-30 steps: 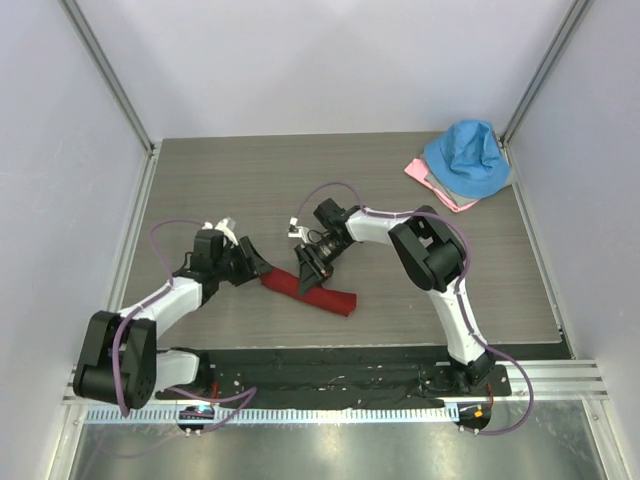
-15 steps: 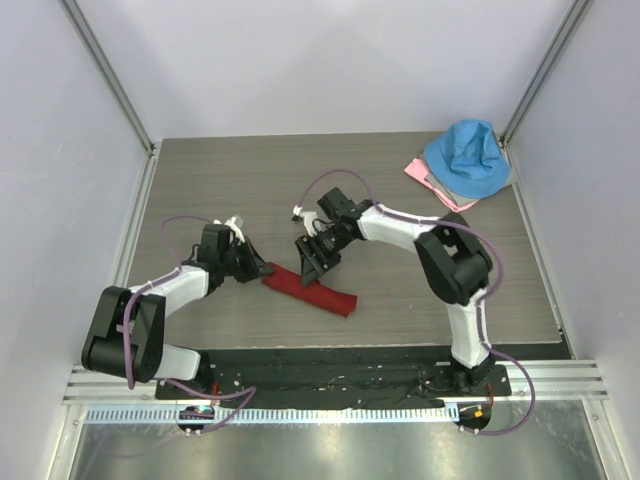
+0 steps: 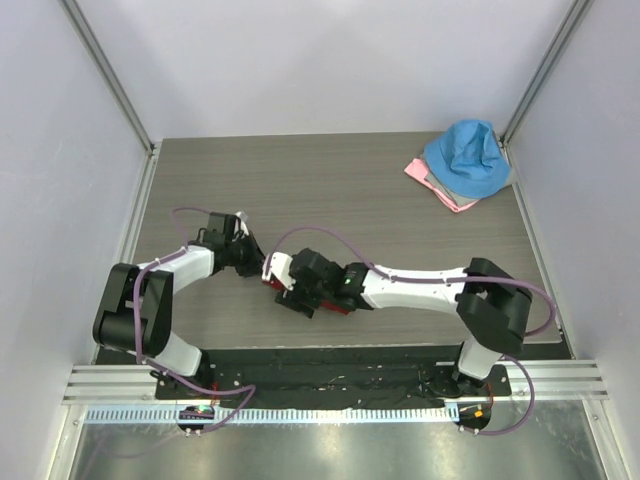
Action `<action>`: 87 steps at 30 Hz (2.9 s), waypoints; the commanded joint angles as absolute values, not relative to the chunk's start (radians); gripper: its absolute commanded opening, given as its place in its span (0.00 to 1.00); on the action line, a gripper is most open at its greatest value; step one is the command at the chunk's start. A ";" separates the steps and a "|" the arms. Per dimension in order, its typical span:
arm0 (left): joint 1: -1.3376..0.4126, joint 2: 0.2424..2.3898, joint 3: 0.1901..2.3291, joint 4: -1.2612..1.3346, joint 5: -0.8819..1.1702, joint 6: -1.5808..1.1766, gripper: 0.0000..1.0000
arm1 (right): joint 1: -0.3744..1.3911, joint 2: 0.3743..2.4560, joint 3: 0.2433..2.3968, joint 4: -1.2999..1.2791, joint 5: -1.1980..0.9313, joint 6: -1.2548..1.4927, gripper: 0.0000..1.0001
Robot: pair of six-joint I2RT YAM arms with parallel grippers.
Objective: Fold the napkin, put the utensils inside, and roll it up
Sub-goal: Roll the napkin with the utensil
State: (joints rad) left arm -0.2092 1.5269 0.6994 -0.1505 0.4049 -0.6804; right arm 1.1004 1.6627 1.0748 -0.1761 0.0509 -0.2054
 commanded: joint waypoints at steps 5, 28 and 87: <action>-0.209 1.532 0.719 -0.186 0.420 -0.678 0.00 | 1.115 1.770 1.095 -0.135 0.184 -0.304 0.69; -0.212 1.256 0.591 -0.098 0.325 -0.638 0.68 | 0.795 1.925 1.328 -0.397 -0.511 -0.141 0.36; -0.221 1.575 0.836 -0.216 0.456 -0.673 0.00 | 0.888 1.889 1.296 -0.362 -0.120 -0.253 0.73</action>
